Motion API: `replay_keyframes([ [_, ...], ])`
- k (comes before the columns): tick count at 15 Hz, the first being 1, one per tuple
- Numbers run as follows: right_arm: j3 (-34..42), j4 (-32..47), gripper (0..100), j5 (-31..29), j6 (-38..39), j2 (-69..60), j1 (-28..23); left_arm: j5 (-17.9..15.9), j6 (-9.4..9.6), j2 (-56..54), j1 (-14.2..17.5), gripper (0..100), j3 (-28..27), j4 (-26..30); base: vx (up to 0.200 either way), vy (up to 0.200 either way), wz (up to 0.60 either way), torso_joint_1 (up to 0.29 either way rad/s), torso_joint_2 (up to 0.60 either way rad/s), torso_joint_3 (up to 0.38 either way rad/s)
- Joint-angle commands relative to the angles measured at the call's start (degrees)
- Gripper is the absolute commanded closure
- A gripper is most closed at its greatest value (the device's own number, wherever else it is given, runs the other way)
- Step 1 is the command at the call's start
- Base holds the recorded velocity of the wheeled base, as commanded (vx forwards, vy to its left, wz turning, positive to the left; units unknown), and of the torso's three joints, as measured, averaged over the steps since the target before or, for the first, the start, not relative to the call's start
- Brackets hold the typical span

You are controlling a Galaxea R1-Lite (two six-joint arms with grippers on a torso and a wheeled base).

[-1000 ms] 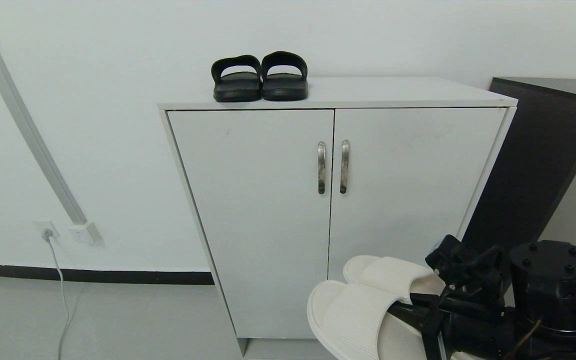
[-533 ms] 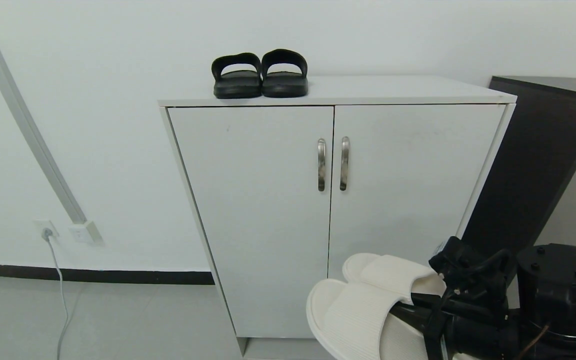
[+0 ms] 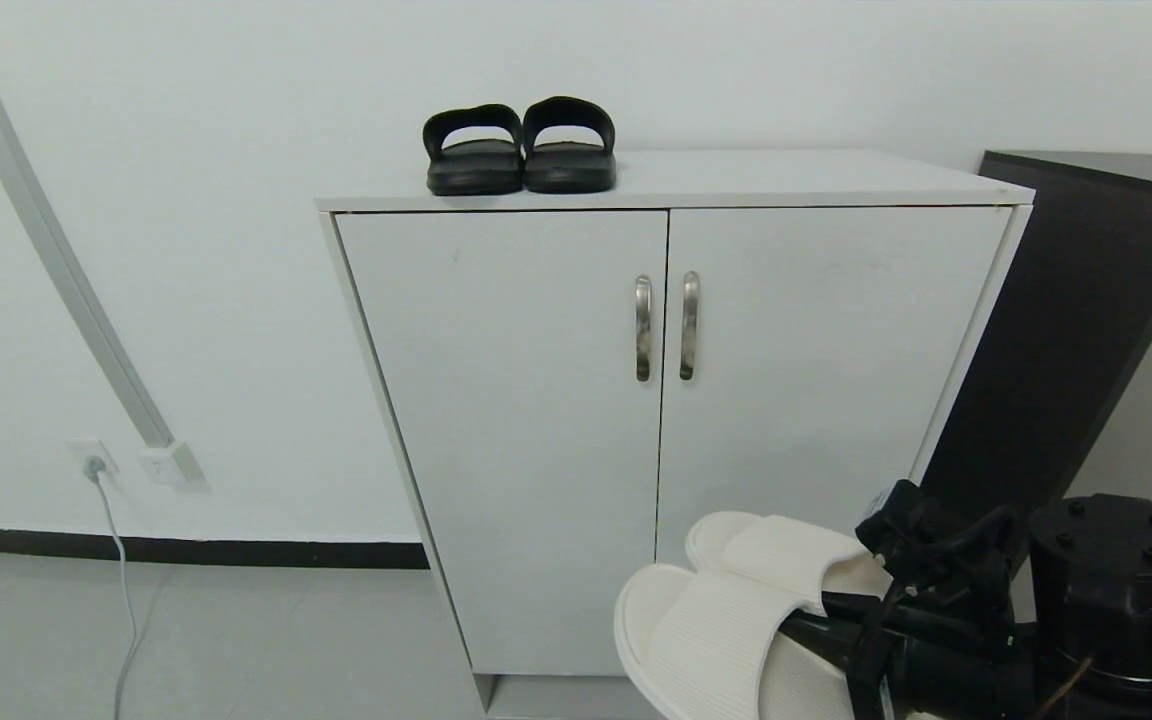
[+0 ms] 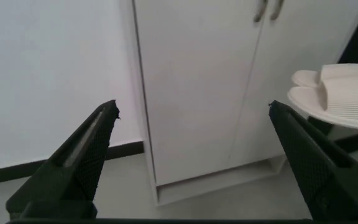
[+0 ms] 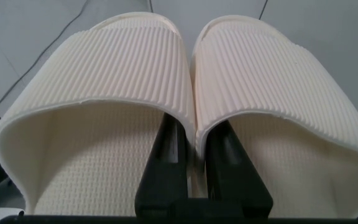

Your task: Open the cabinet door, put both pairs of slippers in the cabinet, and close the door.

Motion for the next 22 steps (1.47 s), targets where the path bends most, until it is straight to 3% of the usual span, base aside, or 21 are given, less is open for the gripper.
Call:
replay_keyframes([
  [1, 0.03, -0.03, 100, 0.03, 0.01, 0.32, 0.00, -4.29, -0.12, 12.23, -0.10, 0, -0.18, -4.89, 0.000, 0.000, 0.00, 0.000, 0.00, 0.000],
  [3, 0.03, 0.15, 100, 0.30, 0.01, 0.32, 0.09, -7.63, -0.29, 18.04, -1.60, 0, -0.27, -10.86, 0.000, 0.000, 0.00, 0.000, 0.00, 0.000],
  [6, 0.21, -0.03, 100, 0.21, 0.01, 1.02, 1.05, -8.16, -1.70, 23.92, -9.59, 0, -2.82, -17.02, 0.000, 0.000, 0.00, 0.000, 0.00, 0.000],
  [14, 1.61, -0.12, 100, 0.38, 0.01, 2.25, 1.23, -7.81, -2.23, 47.92, -27.88, 0, -25.14, -17.37, 0.000, 0.000, 0.00, 0.000, 0.00, 0.000],
  [16, 1.70, -1.35, 100, 0.12, 0.01, 3.31, 1.23, -7.46, -3.54, 53.19, -32.27, 0, -31.29, -17.28, 0.000, 0.000, 0.00, 0.000, 0.00, 0.000],
  [22, 1.96, -3.19, 100, 0.30, 0.09, 4.45, 1.32, -7.81, -4.25, 64.97, -40.88, 0, -46.06, -17.02, 0.000, 0.000, 0.00, 0.000, 0.00, 0.000],
])
